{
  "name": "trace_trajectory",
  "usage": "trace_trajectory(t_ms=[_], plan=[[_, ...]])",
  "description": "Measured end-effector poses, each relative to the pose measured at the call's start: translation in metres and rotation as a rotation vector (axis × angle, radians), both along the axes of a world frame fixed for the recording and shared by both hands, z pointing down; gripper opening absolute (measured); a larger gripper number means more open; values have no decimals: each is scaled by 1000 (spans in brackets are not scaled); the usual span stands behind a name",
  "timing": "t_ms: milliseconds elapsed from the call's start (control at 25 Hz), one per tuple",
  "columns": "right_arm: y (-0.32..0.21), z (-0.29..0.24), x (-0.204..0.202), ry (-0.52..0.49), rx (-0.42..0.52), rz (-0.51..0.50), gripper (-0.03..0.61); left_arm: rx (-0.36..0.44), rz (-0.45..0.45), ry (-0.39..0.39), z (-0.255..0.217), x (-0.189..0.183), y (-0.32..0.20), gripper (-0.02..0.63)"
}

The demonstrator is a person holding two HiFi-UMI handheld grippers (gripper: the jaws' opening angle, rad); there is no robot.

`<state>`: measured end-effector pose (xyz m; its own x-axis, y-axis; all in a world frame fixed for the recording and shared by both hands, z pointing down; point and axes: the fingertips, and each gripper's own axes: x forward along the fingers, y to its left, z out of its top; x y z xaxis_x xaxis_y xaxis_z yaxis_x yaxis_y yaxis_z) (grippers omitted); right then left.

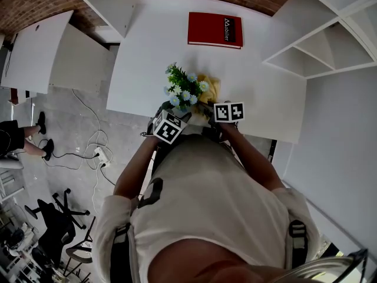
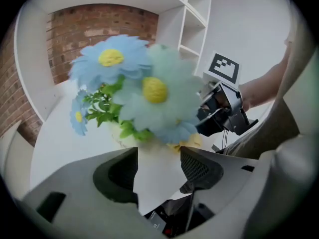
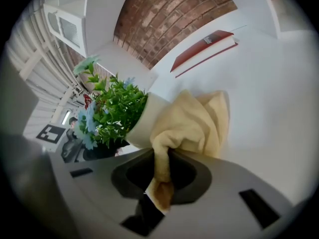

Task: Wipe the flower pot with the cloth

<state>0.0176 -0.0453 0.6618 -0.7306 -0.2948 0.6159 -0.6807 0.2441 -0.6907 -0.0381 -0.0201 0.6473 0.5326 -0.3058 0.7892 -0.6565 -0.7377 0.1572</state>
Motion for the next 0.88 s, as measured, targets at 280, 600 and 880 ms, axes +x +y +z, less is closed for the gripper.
trace_trajectory(t_ms=[280, 600, 880], plan=[[-2, -11, 2, 10, 10, -6, 71, -6, 4, 5, -6, -4, -15, 252], [-27, -74, 7, -102, 112, 80, 71, -15, 47, 52, -7, 21, -5, 252], [-30, -51, 13, -77, 90, 126, 71, -6, 54, 79, -6, 33, -11, 250]])
